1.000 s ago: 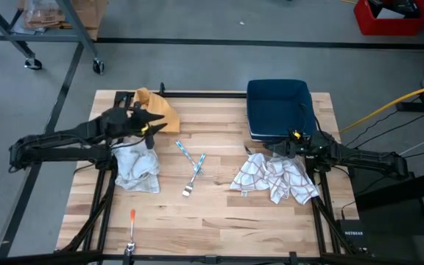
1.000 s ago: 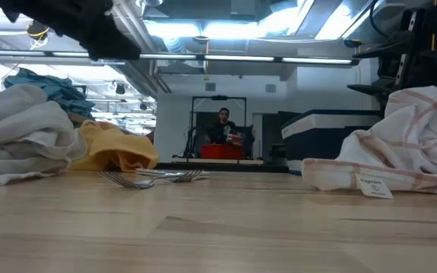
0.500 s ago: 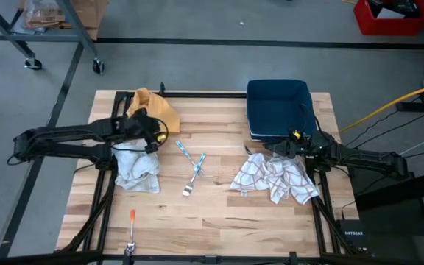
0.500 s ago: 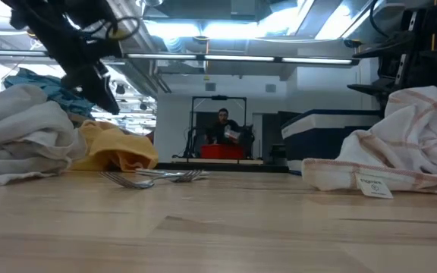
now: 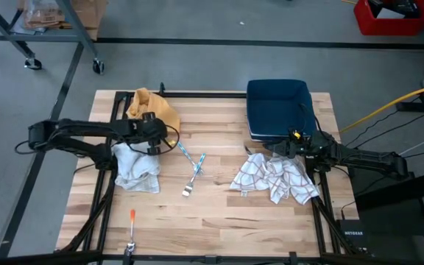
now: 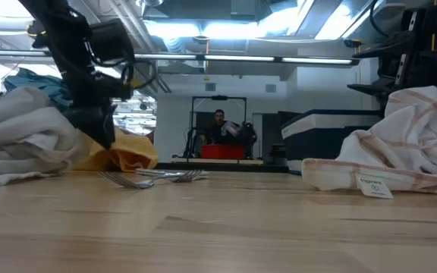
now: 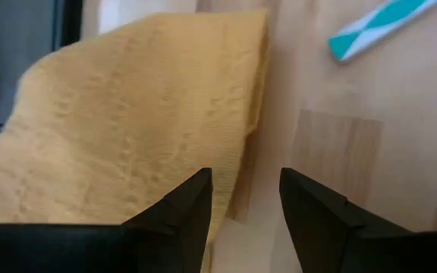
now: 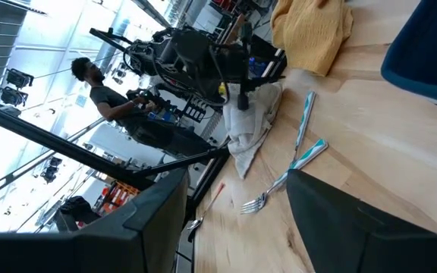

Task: Fold towel
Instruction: Fold the yellow towel

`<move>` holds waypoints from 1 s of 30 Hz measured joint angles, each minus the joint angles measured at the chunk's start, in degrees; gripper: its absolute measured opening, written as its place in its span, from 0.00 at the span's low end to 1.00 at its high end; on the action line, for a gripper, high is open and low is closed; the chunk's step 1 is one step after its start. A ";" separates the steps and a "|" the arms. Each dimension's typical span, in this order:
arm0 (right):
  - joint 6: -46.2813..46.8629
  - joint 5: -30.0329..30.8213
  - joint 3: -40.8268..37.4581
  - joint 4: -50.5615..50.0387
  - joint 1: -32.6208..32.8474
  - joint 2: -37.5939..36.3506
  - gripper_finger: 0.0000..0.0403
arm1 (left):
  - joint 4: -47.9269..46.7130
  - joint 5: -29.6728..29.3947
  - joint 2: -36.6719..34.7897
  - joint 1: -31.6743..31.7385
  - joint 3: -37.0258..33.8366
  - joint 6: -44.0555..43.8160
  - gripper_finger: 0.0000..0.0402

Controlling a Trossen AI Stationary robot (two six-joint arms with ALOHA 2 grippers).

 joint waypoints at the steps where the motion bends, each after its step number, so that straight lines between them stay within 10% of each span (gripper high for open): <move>1: -0.01 0.31 0.00 0.00 0.00 -0.02 0.58 | 0.46 -0.83 0.86 -0.03 0.00 0.21 0.37; 15: -1.46 2.39 0.00 0.00 0.00 -0.02 0.58 | 5.88 -10.32 5.64 0.04 0.00 -1.69 0.36; 24: -1.44 2.39 0.01 0.00 0.00 -0.02 0.58 | 5.88 -10.36 5.60 0.04 0.00 -10.82 0.03; 30: -2.70 2.39 0.02 0.43 0.00 0.00 0.58 | 6.91 -9.41 5.05 -0.77 0.01 -19.03 0.01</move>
